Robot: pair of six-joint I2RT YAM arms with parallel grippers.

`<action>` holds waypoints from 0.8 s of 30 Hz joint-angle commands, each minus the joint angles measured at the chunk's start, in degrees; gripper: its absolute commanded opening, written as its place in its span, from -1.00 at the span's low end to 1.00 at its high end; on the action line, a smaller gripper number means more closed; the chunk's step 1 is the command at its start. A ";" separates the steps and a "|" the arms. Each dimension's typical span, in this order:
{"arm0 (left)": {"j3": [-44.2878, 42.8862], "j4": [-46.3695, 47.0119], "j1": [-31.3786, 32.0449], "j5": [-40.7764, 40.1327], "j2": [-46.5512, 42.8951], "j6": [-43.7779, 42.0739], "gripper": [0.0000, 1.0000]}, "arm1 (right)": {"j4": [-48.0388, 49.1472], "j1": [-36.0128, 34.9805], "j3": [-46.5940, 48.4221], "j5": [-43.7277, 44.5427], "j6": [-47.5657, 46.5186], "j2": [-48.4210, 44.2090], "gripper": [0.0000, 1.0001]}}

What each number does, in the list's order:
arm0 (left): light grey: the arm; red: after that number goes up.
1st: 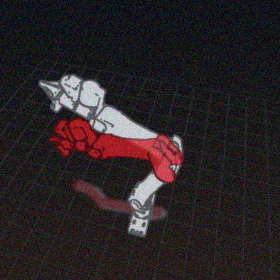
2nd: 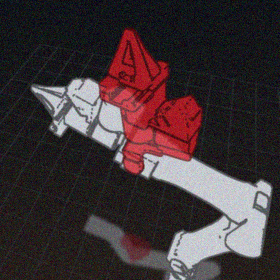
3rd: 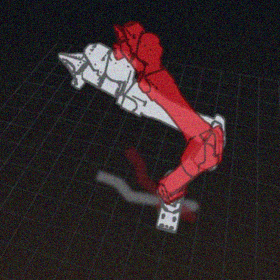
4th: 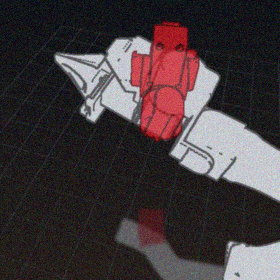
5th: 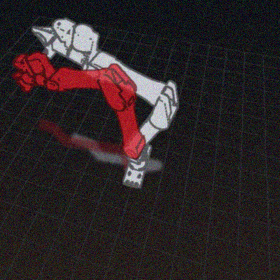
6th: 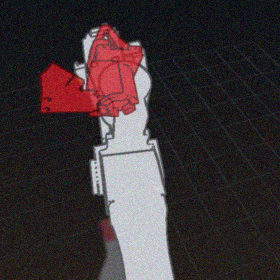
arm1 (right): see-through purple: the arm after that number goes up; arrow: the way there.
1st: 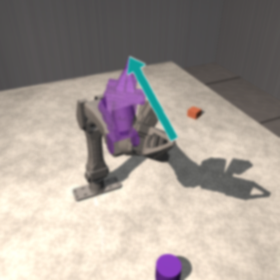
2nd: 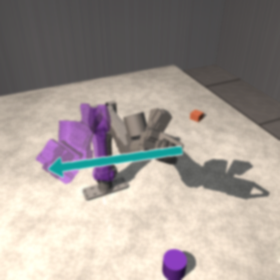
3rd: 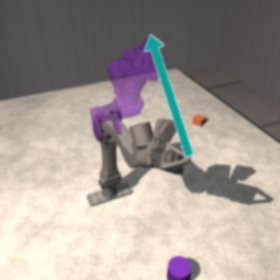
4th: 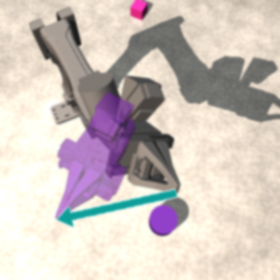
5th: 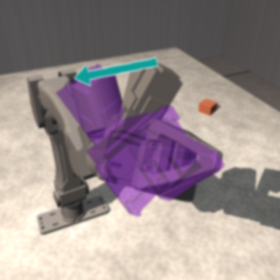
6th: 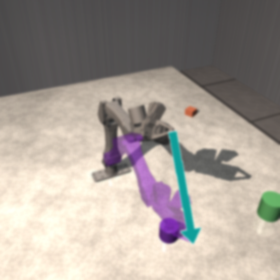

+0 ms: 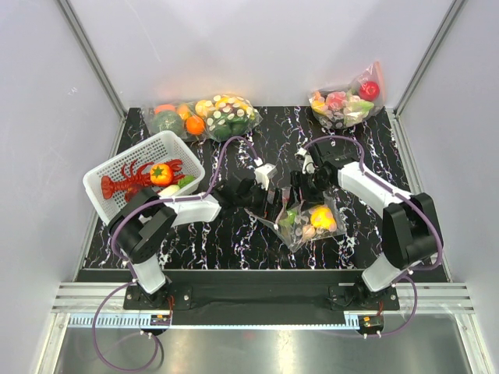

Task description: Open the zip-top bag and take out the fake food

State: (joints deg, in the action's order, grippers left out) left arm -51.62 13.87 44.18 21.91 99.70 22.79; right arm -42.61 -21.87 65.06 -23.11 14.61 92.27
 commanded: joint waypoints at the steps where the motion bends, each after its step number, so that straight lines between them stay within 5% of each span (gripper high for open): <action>1: -0.15 4.06 0.20 0.50 -2.41 -0.11 0.98 | 4.72 -0.19 0.16 -2.46 -1.95 1.51 0.27; 12: -0.15 3.45 0.20 0.32 -3.02 -0.73 0.98 | 5.87 -0.19 -1.60 -1.67 -3.01 5.73 0.17; 16: 0.11 3.27 0.11 0.15 -3.28 -0.64 0.98 | 5.26 -0.19 -2.48 -1.23 -2.83 5.82 -0.53; 20: 1.16 3.36 0.20 -0.11 -4.33 -0.46 0.98 | 5.08 -0.19 -3.09 -0.88 -2.13 5.82 -1.00; 24: 2.57 3.27 0.20 -0.82 -5.66 -0.55 0.98 | 4.73 -0.19 -3.10 0.69 -0.64 6.34 -1.00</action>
State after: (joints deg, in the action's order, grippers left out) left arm -50.04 13.85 44.18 21.87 97.01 22.76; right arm -36.97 -21.76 62.22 -25.91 13.50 97.89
